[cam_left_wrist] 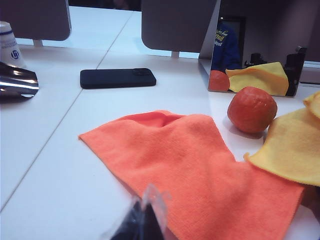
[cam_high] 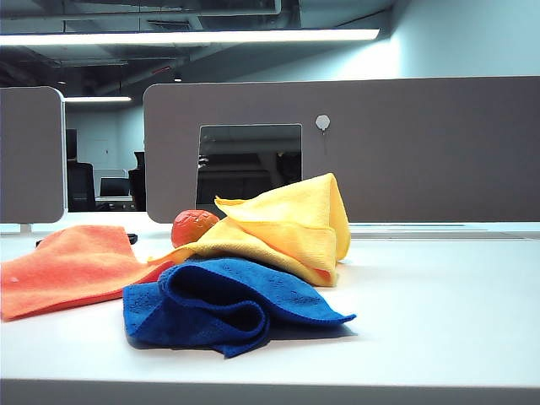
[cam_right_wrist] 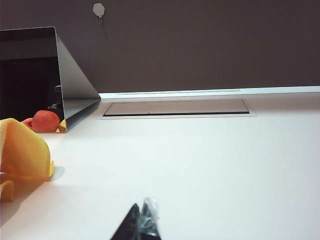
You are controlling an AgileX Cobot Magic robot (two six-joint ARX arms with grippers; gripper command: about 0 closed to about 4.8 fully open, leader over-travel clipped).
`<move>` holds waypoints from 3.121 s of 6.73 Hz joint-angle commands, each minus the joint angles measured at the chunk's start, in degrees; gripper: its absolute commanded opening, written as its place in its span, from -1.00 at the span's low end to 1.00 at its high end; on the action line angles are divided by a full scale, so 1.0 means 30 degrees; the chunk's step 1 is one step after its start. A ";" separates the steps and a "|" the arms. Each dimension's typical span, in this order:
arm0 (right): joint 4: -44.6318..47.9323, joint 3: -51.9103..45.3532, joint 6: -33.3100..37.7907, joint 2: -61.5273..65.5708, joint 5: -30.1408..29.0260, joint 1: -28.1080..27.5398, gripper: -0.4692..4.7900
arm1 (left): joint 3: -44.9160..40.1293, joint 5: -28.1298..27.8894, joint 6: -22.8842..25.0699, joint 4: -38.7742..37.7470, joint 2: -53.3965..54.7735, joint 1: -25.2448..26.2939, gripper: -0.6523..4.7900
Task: Pick up a rag that is the same color as the top surface of the Rubik's Cube and cover the cube with it.
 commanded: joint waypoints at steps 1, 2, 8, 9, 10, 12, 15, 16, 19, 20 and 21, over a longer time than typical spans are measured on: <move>0.0204 -0.0095 -0.0539 -0.0007 -0.0029 -0.0007 -0.84 | 0.0022 -0.0073 0.0838 0.0576 0.0007 0.0000 -0.78; 0.0197 -0.0095 -0.0539 -0.0007 -0.0036 -0.0007 -0.84 | 0.0022 -0.0058 0.1151 0.0707 0.0007 0.0000 -0.78; 0.0175 -0.0095 -0.0619 -0.0007 -0.0029 -0.0007 -0.84 | 0.0022 -0.0284 0.2361 0.0954 0.0007 0.0918 -0.78; 0.0051 -0.0095 -0.0619 -0.0007 -0.0029 -0.0007 -0.84 | 0.0022 0.0882 0.1945 0.0947 0.0007 0.2004 -0.78; -0.0080 -0.0095 -0.0619 -0.0007 -0.0029 -0.0007 -0.84 | 0.0022 0.2535 0.1843 0.1093 0.0007 0.3177 -0.78; 0.0168 -0.0095 -0.0758 -0.0007 0.0619 -0.0022 -0.84 | 0.0029 0.3118 0.1581 0.1523 0.0007 0.3563 -0.78; 0.0211 -0.0095 -0.2098 0.0022 0.1581 0.0007 -0.84 | 0.0029 0.3118 0.1596 0.1362 0.0007 0.3563 -0.78; 0.0204 -0.0095 -0.2091 0.0022 0.1552 -0.0007 -0.84 | 0.0029 0.3118 0.1596 0.1370 0.0007 0.3563 -0.78; 0.0219 -0.0087 -0.2018 0.0015 0.0182 0.0000 -0.84 | 0.0029 0.4517 0.1632 0.1479 0.0007 0.3563 -0.78; 0.0219 -0.0087 -0.2025 0.0015 0.0204 -0.0007 -0.84 | 0.0029 0.4495 0.1632 0.1486 0.0007 0.3563 -0.78; 0.0211 -0.0087 -0.2033 0.0000 0.0197 -0.0007 -0.84 | 0.0029 0.4459 0.1603 0.1428 0.0007 0.3563 -0.78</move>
